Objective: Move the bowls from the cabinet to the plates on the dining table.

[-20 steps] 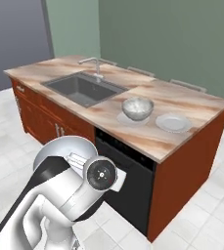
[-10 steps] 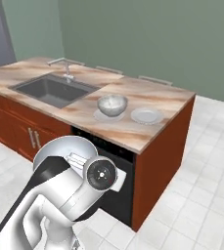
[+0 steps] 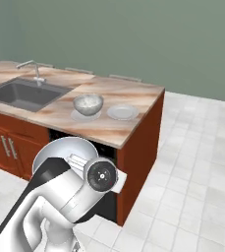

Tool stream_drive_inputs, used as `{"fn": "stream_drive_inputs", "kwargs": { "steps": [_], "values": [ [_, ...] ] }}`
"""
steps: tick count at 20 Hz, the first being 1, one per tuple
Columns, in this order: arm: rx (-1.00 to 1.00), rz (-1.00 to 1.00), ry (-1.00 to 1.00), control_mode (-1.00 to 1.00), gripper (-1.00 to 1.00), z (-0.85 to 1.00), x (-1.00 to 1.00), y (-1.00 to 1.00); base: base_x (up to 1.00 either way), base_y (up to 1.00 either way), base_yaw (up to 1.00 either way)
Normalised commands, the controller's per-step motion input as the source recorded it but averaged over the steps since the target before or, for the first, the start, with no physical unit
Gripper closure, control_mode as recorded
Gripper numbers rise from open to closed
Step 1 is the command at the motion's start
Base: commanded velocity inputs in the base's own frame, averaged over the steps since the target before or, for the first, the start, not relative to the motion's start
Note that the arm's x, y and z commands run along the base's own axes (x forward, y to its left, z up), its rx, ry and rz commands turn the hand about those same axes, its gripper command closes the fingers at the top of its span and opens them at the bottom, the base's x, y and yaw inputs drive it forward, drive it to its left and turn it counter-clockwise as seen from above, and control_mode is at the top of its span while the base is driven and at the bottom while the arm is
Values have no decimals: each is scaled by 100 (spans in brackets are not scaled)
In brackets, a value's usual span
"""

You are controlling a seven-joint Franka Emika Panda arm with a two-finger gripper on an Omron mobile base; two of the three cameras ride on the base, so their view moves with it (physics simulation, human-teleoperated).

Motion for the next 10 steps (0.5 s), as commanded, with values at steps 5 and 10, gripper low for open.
{"fn": "stream_drive_inputs", "kwargs": {
  "steps": [5, 10],
  "values": [
    [0, 0, 0, 100, 100, 0, 0, 0, 0, -14, -32],
    [0, 0, 0, 100, 100, 0, 0, 0, 0, -24, -30]
  ]
}}
